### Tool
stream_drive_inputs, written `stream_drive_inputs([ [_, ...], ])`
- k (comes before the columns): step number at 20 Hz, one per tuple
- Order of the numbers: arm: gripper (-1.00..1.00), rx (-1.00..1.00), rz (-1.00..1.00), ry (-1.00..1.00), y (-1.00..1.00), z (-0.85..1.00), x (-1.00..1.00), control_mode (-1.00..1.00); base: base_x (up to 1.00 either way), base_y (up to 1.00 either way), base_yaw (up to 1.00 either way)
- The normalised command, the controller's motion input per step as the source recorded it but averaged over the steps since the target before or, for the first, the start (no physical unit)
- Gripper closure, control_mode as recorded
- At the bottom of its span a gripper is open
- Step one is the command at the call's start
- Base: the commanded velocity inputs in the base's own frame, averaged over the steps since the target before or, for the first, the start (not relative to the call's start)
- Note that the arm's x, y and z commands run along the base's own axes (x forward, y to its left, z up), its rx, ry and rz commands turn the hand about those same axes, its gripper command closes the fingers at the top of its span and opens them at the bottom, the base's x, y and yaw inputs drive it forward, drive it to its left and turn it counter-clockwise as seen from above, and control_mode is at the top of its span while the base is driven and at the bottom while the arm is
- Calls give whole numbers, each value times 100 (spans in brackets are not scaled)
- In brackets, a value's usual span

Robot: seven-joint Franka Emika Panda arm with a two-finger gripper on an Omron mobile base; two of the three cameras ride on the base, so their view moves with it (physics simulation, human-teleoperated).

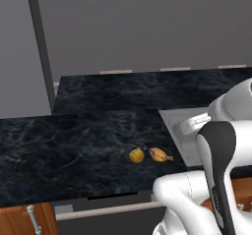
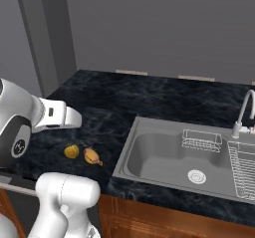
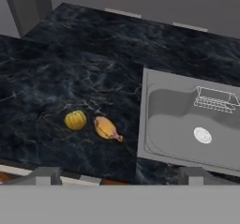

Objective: Open the fridge, remove the orange, squash, and chicken drumstick, and place them on any counter.

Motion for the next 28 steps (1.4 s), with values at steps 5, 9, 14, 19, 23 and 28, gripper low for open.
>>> stream_drive_inputs([
  [5, -100, 0, 0, 0, 0, 0, 0, 100, -18, 0, 0],
  [9, -100, 0, 0, 0, 0, 0, 0, 100, -31, 0, 0],
  [14, -100, 0, 0, 0, 0, 0, 0, 100, -59, 0, 0],
  [19, -100, 0, 0, 0, 0, 0, 0, 100, -100, 0, -3],
  [23, -100, 0, 0, 0, 0, 0, 0, 100, -100, 0, 0],
  [28, -100, 0, 0, 0, 0, 0, 0, 100, -100, 0, 0],
])
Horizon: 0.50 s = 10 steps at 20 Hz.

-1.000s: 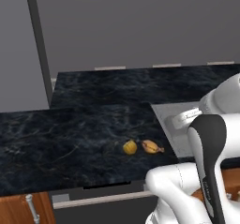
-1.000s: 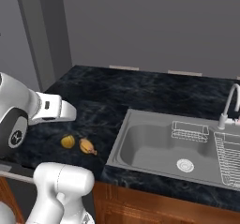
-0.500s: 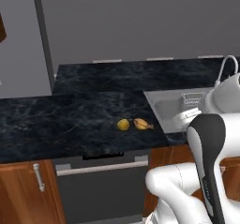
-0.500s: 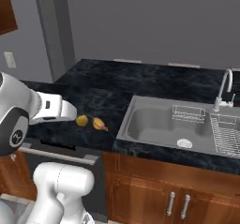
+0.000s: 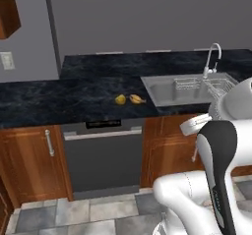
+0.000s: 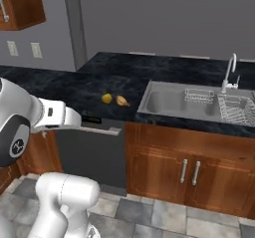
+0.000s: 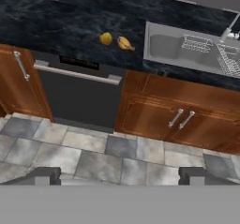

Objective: Open the fridge, remove the orange, squash, and chicken drumstick, and place them on any counter.

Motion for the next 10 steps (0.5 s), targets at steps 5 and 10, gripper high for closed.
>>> stream_drive_inputs([
  [5, -100, 0, 0, 0, 0, 0, 0, 100, -87, 1, 2],
  [10, -100, 0, 0, 0, 0, 0, 0, 100, 6, -1, 50],
])
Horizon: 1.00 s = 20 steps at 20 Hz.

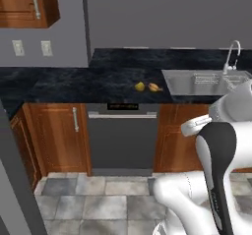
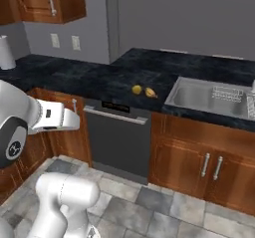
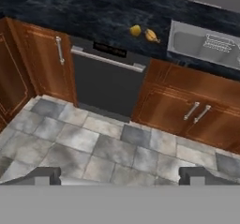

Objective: Open the fridge, remove the orange, squash, and chicken drumstick, and place them on any counter.

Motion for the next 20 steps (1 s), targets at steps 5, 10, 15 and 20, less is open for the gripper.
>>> stream_drive_inputs([
  [5, -100, 0, 0, 0, 0, 0, 0, 100, 1, -17, 89],
  [10, -100, 0, 0, 0, 0, 0, 0, 100, -16, 1, 92],
  [15, -100, 0, 0, 0, 0, 0, 0, 100, -38, 15, 75],
  [20, -100, 0, 0, 0, 0, 0, 0, 100, -12, 46, 47],
])
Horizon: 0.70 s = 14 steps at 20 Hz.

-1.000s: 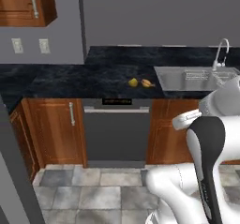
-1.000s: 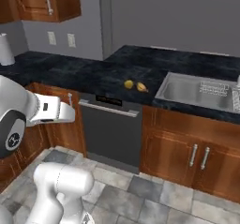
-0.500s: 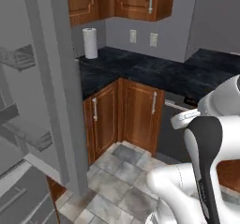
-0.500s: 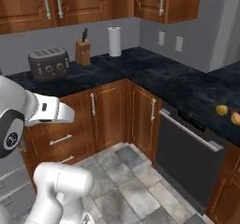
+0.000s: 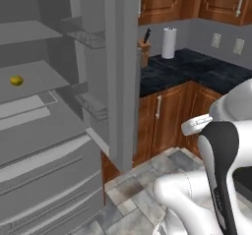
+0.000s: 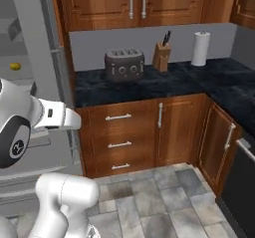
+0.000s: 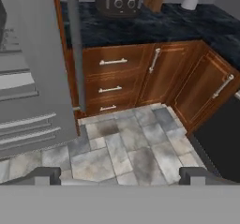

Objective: Open the fridge, remove the orange, squash, and chicken drumstick, and place them on any counter.

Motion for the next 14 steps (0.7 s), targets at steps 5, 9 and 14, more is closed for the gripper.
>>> stream_drive_inputs([
  [5, -100, 0, 0, 0, 0, 0, 0, 100, 0, 82, 23],
  [9, -100, 0, 0, 0, 0, 0, 0, 100, 1, 85, 13],
  [14, -100, 0, 0, 0, 0, 0, 0, 100, 28, 84, 26],
])
